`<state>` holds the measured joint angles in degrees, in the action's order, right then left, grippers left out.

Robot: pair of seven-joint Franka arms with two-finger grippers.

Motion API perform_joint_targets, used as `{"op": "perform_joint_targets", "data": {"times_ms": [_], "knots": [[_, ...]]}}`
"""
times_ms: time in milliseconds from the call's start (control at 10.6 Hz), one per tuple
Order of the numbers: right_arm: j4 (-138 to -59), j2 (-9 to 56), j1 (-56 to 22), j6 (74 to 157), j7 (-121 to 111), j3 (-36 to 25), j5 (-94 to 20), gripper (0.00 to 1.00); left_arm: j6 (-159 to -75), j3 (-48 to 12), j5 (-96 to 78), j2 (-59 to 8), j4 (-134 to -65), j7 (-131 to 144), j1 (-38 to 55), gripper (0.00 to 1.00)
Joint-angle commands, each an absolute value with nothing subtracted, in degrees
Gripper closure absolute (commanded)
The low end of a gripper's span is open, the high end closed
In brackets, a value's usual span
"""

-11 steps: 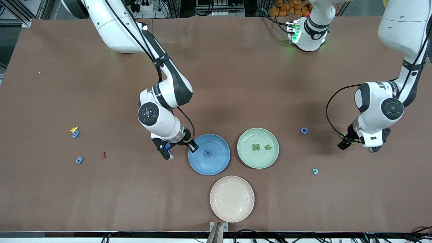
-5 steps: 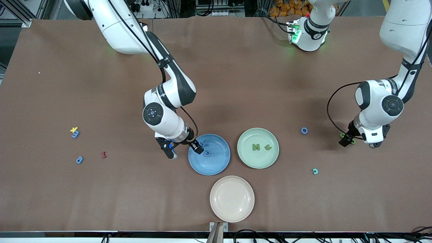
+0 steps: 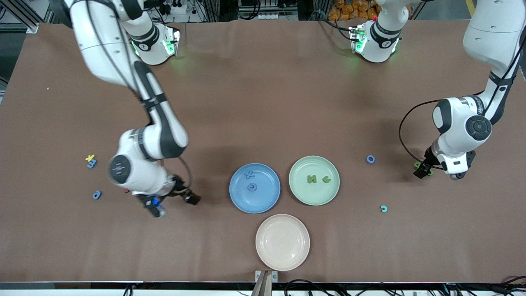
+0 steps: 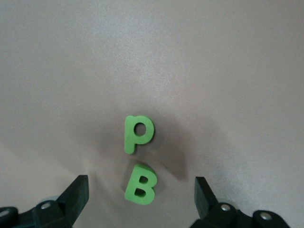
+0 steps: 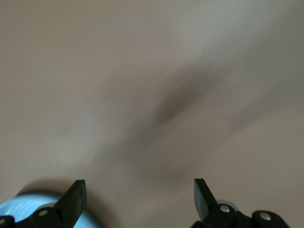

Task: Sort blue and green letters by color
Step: 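Grasp the green B with the left gripper while the right gripper returns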

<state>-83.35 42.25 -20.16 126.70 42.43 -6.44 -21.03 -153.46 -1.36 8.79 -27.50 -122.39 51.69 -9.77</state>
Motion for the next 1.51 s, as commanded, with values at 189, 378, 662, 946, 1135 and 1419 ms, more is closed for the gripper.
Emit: {"op": "perform_joint_targets", "data": {"times_ms": [189, 378, 662, 946, 1135, 1419], "knots": [[-83.6, 42.8, -5.3, 125.4, 31.6, -5.4, -6.0, 0.0, -156.7, -2.1, 9.6, -28.4, -123.7, 50.9, -10.7, 0.59], [-85.1, 43.1, -2.0, 125.8, 26.7, -5.4, -4.6, 0.0, -156.6, -2.3, 9.5, -28.4, -123.7, 43.6, -10.7, 0.95], [-84.8, 43.9, 1.4, 126.2, 22.1, -5.4, -4.5, 0.0, -156.2, -2.3, 9.5, -28.2, -123.4, 39.3, -10.7, 1.0], [-84.7, 45.5, 4.0, 129.5, 16.4, -5.4, -4.2, 0.0, -152.4, -3.5, 9.5, -26.7, -121.4, 39.8, -9.8, 1.0], [-84.6, 46.0, 5.8, 130.5, 12.1, -5.4, -4.4, 0.0, -146.1, -4.4, 9.3, -25.1, -118.3, 40.0, -7.0, 1.0], [-84.7, 46.9, 7.5, 131.8, 9.8, -5.3, -4.7, 0.0, -142.6, -4.7, 9.1, -24.5, -116.0, 39.2, -0.5, 1.0]]}}
